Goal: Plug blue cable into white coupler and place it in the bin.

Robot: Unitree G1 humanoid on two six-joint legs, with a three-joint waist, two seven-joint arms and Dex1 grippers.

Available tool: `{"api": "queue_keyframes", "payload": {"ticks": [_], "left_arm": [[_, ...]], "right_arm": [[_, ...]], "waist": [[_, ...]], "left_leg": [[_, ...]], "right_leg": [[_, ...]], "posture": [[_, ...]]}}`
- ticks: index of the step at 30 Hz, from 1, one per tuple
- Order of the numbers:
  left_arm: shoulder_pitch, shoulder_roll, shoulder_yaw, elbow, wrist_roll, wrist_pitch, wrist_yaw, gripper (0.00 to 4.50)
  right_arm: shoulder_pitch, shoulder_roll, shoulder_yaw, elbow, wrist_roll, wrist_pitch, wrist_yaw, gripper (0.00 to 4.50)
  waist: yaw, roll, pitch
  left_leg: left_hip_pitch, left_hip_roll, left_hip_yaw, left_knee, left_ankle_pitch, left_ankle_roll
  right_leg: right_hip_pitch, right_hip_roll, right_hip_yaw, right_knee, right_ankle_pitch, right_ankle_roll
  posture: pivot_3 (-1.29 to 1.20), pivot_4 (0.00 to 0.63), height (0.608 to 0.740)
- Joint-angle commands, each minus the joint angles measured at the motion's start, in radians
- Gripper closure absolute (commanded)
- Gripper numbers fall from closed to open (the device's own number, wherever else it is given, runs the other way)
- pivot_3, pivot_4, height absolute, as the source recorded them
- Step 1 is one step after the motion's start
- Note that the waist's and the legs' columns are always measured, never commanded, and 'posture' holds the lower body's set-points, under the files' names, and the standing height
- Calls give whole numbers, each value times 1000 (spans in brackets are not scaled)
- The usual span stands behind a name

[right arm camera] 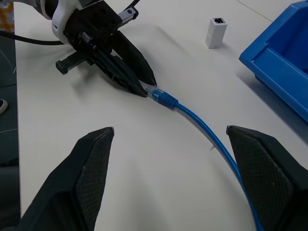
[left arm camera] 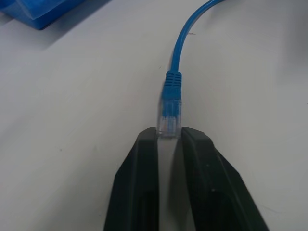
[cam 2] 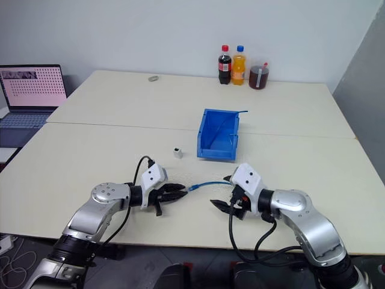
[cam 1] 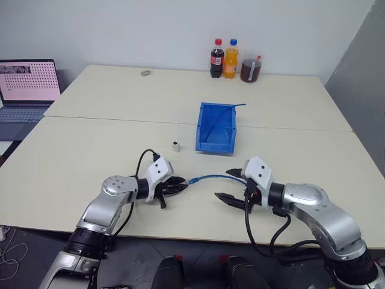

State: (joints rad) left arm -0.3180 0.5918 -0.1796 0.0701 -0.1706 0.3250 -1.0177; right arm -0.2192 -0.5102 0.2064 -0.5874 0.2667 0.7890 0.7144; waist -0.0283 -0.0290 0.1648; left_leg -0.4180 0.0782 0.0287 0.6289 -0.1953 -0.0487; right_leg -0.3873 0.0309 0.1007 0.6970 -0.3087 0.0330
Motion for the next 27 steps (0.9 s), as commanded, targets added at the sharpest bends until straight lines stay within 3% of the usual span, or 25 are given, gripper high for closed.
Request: {"api": "queue_keyframes", "payload": {"ticks": [1,7,12,19,27], "left_arm": [[32,-13,-81,37,33,19,-31,4281],[26,-13,-50,53,17,-36,-35,4281],[14,-30,29,0,-99,-20,-73,4281],[-11,-5,87,-176,-304,234,-132,4281],[-38,-10,206,-279,-580,535,-78,4281]], "right_arm": [[-3,-9,-27,-39,20,-8,-17,529],[5,-25,-28,-44,29,-23,-19,529],[46,-26,-55,-65,69,-55,-18,529],[196,-33,-116,-137,203,-31,12,529],[187,102,-238,-119,450,95,-102,529]], "waist": [[0,1,-1],[0,1,-1],[0,1,0],[-5,-1,2],[-26,-4,4]], "left_leg": [[0,0,0,0,0,0],[0,0,0,0,0,0],[-1,0,0,-1,0,0],[-7,1,-2,-1,0,0],[-5,1,-4,-1,0,0]], "right_leg": [[0,0,0,0,0,0],[0,0,0,0,0,0],[-1,0,0,-1,0,0],[-4,1,-2,-2,-1,-1],[-3,2,-3,-1,-1,-1]], "posture": [[0,150,740],[0,150,740],[0,150,740],[0,150,740],[0,150,740]]}}
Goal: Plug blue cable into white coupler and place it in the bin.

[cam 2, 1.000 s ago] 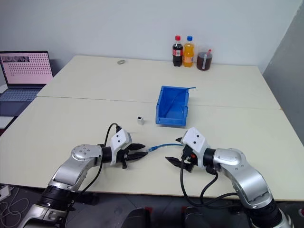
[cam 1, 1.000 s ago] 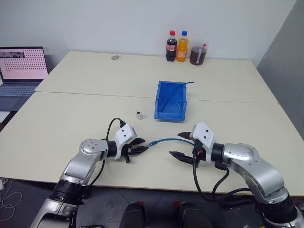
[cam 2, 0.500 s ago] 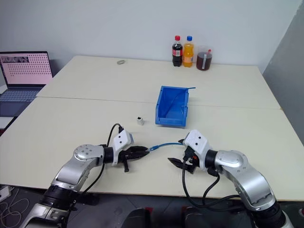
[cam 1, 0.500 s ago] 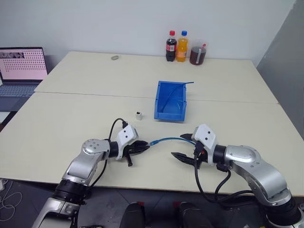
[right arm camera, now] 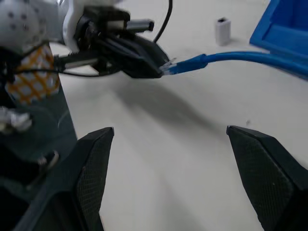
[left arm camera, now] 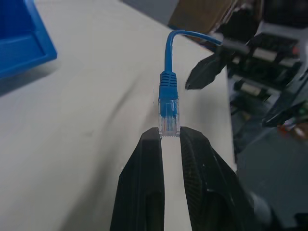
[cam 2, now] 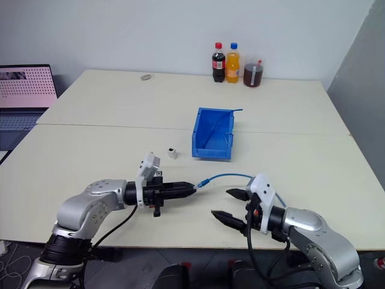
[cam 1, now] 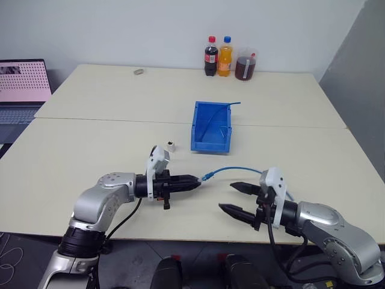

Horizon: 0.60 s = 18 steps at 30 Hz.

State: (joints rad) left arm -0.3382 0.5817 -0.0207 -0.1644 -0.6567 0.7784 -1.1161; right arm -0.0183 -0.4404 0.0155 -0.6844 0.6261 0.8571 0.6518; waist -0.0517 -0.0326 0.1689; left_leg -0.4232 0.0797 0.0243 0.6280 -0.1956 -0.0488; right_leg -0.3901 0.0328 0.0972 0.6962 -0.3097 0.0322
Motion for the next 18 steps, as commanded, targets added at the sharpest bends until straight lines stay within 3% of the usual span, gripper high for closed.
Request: {"api": "queue_keyframes", "payload": {"ticks": [1,10,18], "left_arm": [[-23,-3,57,-45,-121,112,29,4281],[-38,-12,85,-53,-227,212,81,4281],[-33,-18,81,-67,-244,213,104,4281]], "right_arm": [[-21,49,-61,-16,126,39,-55,529],[-143,122,-120,63,330,80,-140,529],[-226,127,-49,149,331,75,-123,529]], "waist": [[-3,0,0],[-5,-1,1],[-5,-1,2]], "left_leg": [[0,0,0,0,0,0],[0,0,0,0,0,0],[0,0,0,-1,0,0]], "right_leg": [[0,0,0,0,0,0],[0,0,0,0,0,0],[-1,0,0,-1,0,-1]], "posture": [[0,150,740],[0,150,740],[0,150,740]]}}
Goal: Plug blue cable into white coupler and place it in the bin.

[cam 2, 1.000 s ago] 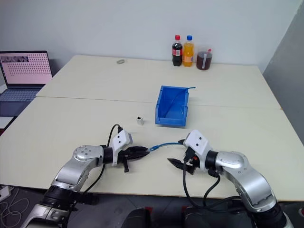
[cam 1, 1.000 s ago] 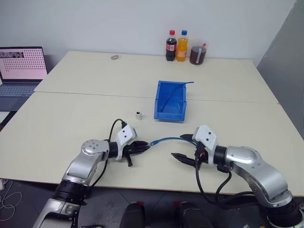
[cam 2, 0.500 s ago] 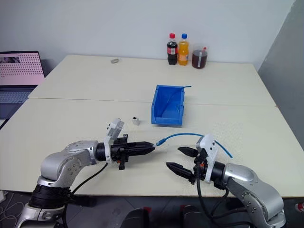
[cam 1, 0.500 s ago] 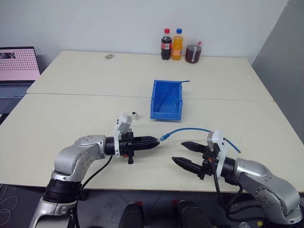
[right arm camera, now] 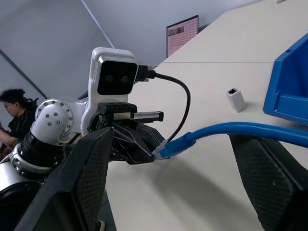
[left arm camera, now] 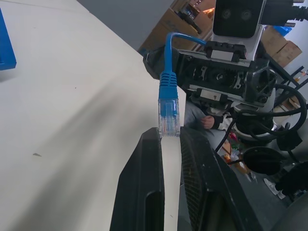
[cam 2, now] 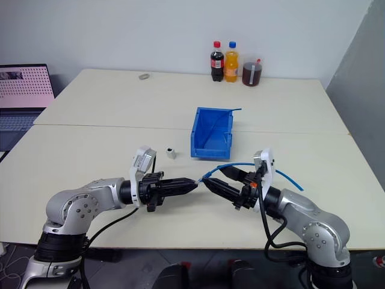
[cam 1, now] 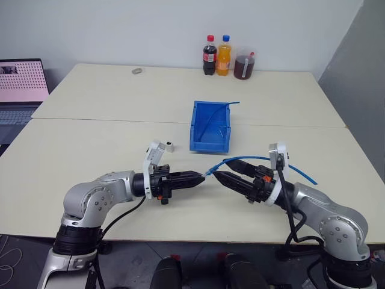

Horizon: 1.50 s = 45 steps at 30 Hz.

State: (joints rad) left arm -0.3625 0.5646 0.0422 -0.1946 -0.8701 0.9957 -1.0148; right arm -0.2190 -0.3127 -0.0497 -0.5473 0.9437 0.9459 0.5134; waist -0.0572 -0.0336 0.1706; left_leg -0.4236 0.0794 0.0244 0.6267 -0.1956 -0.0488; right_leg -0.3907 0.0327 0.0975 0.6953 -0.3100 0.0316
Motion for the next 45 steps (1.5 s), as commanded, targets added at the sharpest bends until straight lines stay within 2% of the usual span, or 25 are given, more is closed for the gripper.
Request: {"api": "queue_keyframes", "payload": {"ticks": [1,5,8,17,22,28,33,34,40,45], "left_arm": [[-7,-2,19,-39,-33,-4,6,4281],[1,0,20,-46,-41,-4,14,4281],[7,5,21,-48,-43,-6,16,4281],[13,19,23,-43,-47,-10,15,4281],[14,26,21,-39,-42,-18,7,4281],[11,2,40,-10,-15,-94,1,4281],[30,25,13,-5,41,-150,-18,4281],[37,31,4,-8,66,-175,-22,3581],[85,63,7,-34,107,-233,-35,2416],[189,126,22,-70,203,-315,-10,1481]], "right_arm": [[-31,-2,24,22,11,-17,20,529],[-42,-2,36,46,18,-23,32,529],[-49,0,38,55,24,-24,37,1060],[-59,2,45,64,48,-13,54,3282],[-58,-6,55,59,56,-7,63,4329],[-56,-20,64,52,61,-5,78,4384],[-60,-23,65,54,65,-8,80,4391],[-60,-24,65,55,65,-9,80,4391],[-63,-26,70,63,54,-21,78,4410],[-60,-27,72,67,32,-38,72,4411]], "waist": [[0,0,0],[0,0,0],[0,0,0],[0,0,0],[0,0,0],[0,0,0],[0,0,0],[0,0,0],[0,0,0],[-1,1,0]], "left_leg": [[0,0,0,0,0,0],[-1,0,0,0,0,0],[-1,0,0,0,0,0],[-2,0,0,-1,0,0],[-2,0,0,-1,0,0],[-2,0,0,-2,0,0],[-3,0,0,-3,0,0],[-3,0,0,-3,0,0],[-4,0,0,-3,0,0],[-6,1,1,-4,0,0]], "right_leg": [[0,0,0,0,0,0],[0,0,0,-1,0,0],[-1,0,0,-1,0,0],[-1,0,0,-2,0,0],[-1,0,0,-2,0,0],[-1,0,0,-4,0,0],[-1,0,-1,-5,0,0],[-1,0,0,-6,0,0],[-3,0,0,-7,0,0],[-6,0,0,-6,0,0]], "posture": [[0,150,740],[0,150,740],[0,150,740],[0,150,740],[0,150,740],[0,150,740],[0,150,740],[0,150,740],[0,150,740],[0,150,740]]}}
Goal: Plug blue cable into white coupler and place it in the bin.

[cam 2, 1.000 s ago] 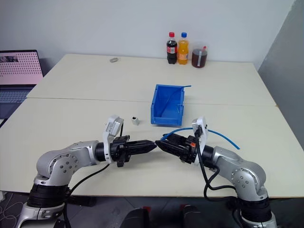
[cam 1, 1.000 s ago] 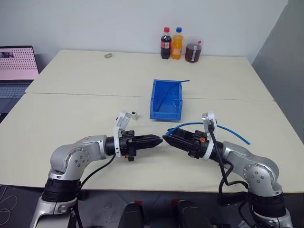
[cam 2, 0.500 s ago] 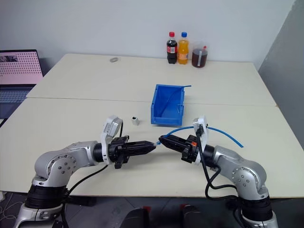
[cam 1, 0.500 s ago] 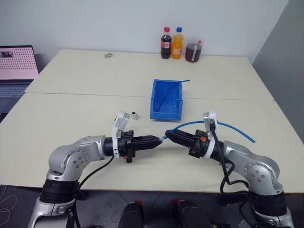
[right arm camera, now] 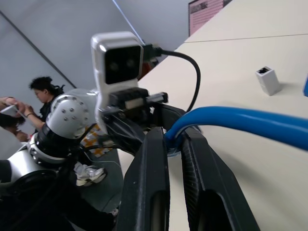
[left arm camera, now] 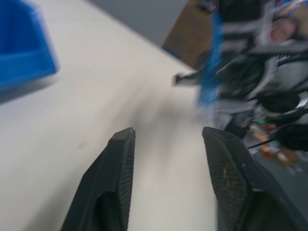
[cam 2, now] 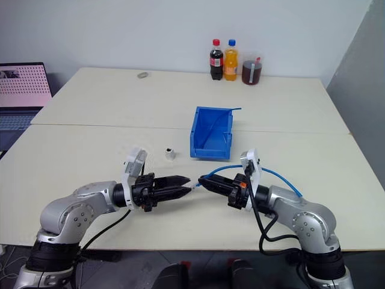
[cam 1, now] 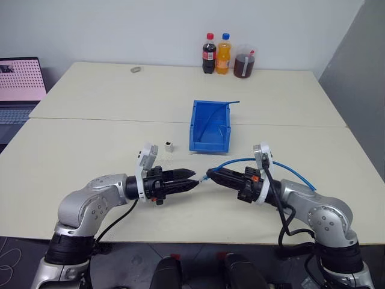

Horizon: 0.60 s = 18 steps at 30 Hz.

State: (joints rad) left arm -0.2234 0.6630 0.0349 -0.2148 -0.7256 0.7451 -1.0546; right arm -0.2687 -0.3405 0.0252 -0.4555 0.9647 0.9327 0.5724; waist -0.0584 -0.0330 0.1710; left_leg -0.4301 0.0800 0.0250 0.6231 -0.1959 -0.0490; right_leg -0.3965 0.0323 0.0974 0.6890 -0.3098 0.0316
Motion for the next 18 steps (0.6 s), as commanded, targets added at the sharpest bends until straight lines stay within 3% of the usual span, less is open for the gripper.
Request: {"api": "queue_keyframes", "payload": {"ticks": [1,8,13,18], "left_arm": [[74,29,37,-57,81,-81,59,1282],[114,-78,40,26,415,-276,472,22],[23,-158,29,121,512,-261,635,0],[-100,-203,-2,228,520,-239,631,0]], "right_arm": [[-7,0,-4,-24,7,-28,11,4411],[1,-6,-5,-10,-24,-53,1,4420],[-10,-3,0,1,-47,-63,0,4421],[-17,-15,-1,3,-58,-65,-1,4422]], "waist": [[1,0,0],[10,0,0],[14,-1,0],[21,-1,0]], "left_leg": [[-1,0,0,0,0,0],[-3,0,0,0,0,0],[-3,0,1,2,0,0],[-3,-1,1,2,0,0]], "right_leg": [[-1,0,0,0,0,0],[-3,-1,0,0,1,1],[-3,-1,0,0,1,2],[-3,0,1,1,1,2]], "posture": [[0,150,740],[0,150,740],[0,150,740],[0,150,740]]}}
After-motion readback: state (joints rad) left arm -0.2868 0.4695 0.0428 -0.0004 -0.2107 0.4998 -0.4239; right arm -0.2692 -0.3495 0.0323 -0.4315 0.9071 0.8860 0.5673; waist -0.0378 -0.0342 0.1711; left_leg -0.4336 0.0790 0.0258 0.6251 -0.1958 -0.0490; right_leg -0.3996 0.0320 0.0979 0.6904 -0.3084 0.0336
